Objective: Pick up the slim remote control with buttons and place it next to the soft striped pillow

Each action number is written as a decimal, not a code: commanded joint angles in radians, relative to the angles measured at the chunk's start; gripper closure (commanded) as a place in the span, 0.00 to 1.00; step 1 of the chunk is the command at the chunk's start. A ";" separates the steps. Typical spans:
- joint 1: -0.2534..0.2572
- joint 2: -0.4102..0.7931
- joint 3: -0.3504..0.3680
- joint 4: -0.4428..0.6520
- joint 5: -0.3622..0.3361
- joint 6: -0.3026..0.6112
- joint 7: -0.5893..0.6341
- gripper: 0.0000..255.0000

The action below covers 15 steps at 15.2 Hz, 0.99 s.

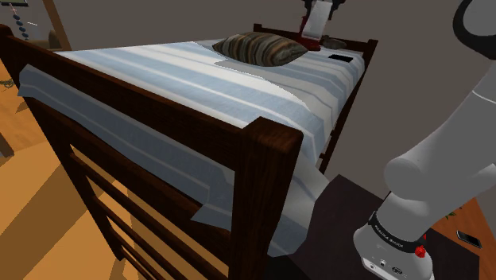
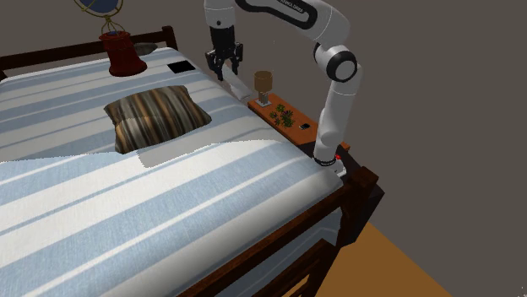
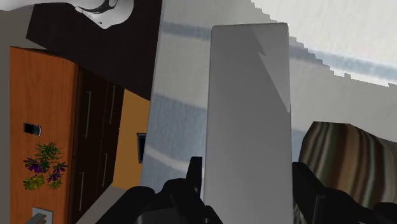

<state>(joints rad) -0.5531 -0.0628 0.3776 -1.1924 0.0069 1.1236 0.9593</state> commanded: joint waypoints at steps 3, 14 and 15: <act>-0.026 0.044 -0.027 0.028 -0.020 0.015 -0.062 1.00; -0.041 -0.085 -0.052 -0.287 0.022 0.207 -0.093 1.00; -0.041 -0.093 -0.053 -0.310 0.025 0.223 -0.095 1.00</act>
<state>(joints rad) -0.5940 -0.1452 0.3259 -1.4748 0.0285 1.3285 0.8668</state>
